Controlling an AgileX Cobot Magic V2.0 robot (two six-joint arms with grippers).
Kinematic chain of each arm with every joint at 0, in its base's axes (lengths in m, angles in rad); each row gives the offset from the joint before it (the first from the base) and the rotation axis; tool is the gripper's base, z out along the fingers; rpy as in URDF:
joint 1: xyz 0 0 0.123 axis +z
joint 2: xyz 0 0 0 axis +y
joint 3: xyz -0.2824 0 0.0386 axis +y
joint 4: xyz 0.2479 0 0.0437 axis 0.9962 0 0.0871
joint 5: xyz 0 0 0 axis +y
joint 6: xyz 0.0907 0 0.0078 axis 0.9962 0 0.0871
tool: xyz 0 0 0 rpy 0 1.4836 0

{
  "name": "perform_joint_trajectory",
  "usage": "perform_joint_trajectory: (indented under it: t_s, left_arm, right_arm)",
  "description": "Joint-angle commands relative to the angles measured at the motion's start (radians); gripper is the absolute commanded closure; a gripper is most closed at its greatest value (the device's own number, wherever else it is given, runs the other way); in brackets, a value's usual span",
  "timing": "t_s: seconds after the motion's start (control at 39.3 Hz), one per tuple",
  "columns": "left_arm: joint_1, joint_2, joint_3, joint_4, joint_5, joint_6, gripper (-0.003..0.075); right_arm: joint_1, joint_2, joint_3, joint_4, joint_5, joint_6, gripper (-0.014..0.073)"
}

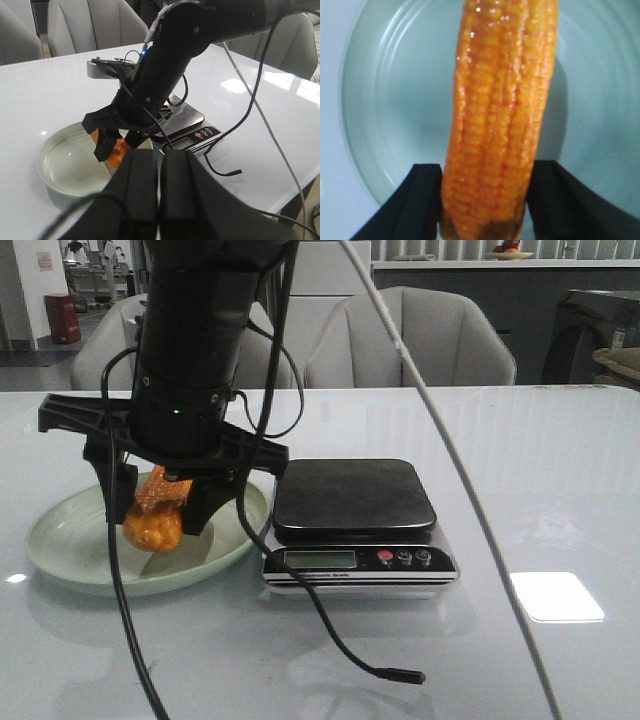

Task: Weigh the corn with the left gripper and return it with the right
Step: 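Carry the corn with the right gripper back onto the plate, then open the right gripper, release the corn, and raise the arm away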

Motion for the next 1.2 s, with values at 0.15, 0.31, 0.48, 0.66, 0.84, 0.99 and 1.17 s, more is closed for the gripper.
perform_joint_trajectory:
  t_s: [0.15, 0.31, 0.48, 0.66, 0.84, 0.99, 1.17]
  left_arm:
    - [0.002, 0.014, -0.024, -0.005, -0.079, -0.001, 0.0598]
    - [0.002, 0.014, -0.024, -0.005, -0.079, -0.001, 0.0598]
    - [0.002, 0.014, -0.024, -0.005, -0.079, -0.001, 0.0598]
    - [0.002, 0.014, -0.024, -0.005, -0.079, -0.001, 0.0598]
    - [0.002, 0.014, -0.024, -0.005, -0.079, -0.001, 0.0598]
    - [0.002, 0.014, -0.024, -0.005, -0.079, -0.001, 0.0598]
    - [0.002, 0.014, -0.024, -0.005, -0.079, -0.001, 0.0598]
  right_arm:
    - [-0.001, -0.05, -0.05, 0.012, -0.041, -0.001, 0.0032]
    - [-0.01, -0.054, -0.118, 0.009, 0.049, -0.007, 0.0032]
    - [-0.046, -0.094, -0.183, 0.009, 0.216, -0.074, 0.0036]
    - [-0.105, -0.145, -0.185, 0.009, 0.376, -0.235, 0.0036]
    - [-0.176, -0.185, -0.183, 0.009, 0.501, -0.383, 0.0036]
    - [-0.237, -0.224, -0.181, 0.009, 0.568, -0.476, 0.0036]
    - [-0.28, -0.308, -0.136, 0.009, 0.571, -0.599, 0.0036]
